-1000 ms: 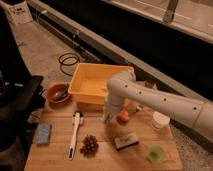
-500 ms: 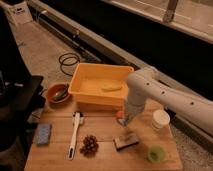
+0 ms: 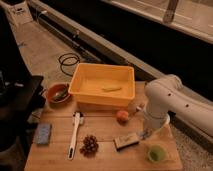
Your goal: Place towel in plastic cup
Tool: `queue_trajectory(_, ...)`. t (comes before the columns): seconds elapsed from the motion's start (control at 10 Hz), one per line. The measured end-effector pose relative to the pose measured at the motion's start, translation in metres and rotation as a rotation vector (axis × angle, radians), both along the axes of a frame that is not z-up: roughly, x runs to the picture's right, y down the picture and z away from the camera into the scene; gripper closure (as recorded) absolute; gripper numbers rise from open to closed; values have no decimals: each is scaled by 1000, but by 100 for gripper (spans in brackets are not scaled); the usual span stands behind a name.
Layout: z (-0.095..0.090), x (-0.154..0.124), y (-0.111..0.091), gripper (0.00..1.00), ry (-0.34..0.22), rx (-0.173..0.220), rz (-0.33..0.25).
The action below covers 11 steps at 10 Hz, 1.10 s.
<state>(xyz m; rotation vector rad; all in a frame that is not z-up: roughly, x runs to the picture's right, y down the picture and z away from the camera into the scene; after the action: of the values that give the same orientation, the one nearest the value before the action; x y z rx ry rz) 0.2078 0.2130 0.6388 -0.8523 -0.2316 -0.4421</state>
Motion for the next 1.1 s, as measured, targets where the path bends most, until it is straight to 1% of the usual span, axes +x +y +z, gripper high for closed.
queue_trajectory(0.8,1,-2,0,90,-3,-2,-1)
queue_trajectory(0.9,0,0,4,90,-7,-8,6)
queue_trajectory(1.1,-7,19,20,90,-4,-22,50)
